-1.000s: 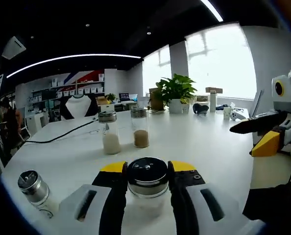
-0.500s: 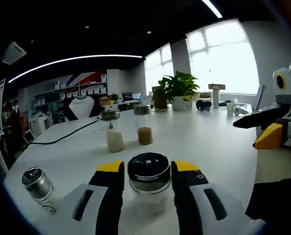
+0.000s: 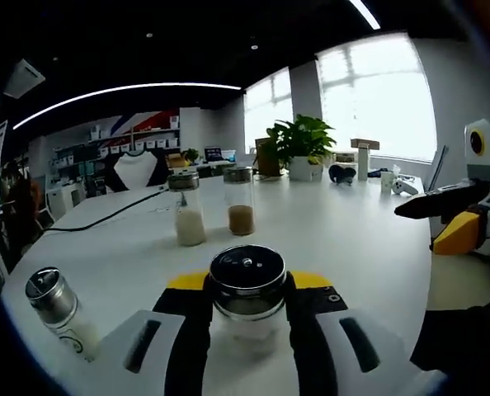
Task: Rotate the seasoning bottle until the label or dispensing opening points toward the visible target arrow and the bottle remains upright within the marked orientation range
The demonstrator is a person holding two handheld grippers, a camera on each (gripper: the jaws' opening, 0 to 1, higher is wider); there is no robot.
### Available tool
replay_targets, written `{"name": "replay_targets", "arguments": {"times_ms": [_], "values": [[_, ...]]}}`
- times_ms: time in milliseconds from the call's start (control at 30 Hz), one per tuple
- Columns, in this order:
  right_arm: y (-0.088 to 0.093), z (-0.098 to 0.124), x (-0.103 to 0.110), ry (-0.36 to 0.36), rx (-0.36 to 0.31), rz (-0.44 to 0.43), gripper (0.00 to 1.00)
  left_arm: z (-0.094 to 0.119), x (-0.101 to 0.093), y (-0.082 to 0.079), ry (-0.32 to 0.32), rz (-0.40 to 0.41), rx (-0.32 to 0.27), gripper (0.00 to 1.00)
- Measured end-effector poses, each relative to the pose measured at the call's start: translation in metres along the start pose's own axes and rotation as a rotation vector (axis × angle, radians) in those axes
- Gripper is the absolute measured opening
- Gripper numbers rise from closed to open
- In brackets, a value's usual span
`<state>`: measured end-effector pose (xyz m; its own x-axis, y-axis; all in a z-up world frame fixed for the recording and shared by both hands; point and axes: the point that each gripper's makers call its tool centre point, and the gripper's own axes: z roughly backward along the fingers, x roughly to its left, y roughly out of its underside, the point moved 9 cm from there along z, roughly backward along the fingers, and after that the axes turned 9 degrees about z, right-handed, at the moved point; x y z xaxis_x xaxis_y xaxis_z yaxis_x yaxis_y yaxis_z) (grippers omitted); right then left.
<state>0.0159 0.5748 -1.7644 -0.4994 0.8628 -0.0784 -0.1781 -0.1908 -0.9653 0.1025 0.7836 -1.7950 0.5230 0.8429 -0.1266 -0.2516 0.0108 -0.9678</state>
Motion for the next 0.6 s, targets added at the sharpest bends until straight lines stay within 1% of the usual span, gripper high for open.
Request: {"name": "replay_targets", "arguments": {"times_ms": [133, 200, 300, 400, 500, 600], "values": [[-0.001, 0.000, -0.001, 0.005, -0.007, -0.001, 0.63, 0.001, -0.001, -0.001, 0.002, 0.003, 0.009, 0.36], [-0.002, 0.000, -0.002, 0.007, -0.013, -0.007, 0.63, 0.002, -0.002, -0.002, 0.006, 0.022, 0.007, 0.36], [-0.004, 0.000, -0.002, 0.000, -0.015, -0.002, 0.63, 0.004, -0.004, -0.006, 0.014, 0.017, 0.010, 0.36], [-0.005, -0.003, 0.000, -0.018, -0.010, 0.008, 0.63, 0.007, -0.006, -0.011, 0.023, 0.017, -0.003, 0.36], [-0.005, -0.006, 0.006, -0.029, -0.005, 0.017, 0.63, 0.009, -0.006, -0.015, 0.021, 0.007, 0.001, 0.36], [-0.004, -0.009, 0.015, -0.057, -0.003, 0.015, 0.62, 0.012, -0.006, -0.020, 0.027, 0.003, -0.008, 0.36]]}}
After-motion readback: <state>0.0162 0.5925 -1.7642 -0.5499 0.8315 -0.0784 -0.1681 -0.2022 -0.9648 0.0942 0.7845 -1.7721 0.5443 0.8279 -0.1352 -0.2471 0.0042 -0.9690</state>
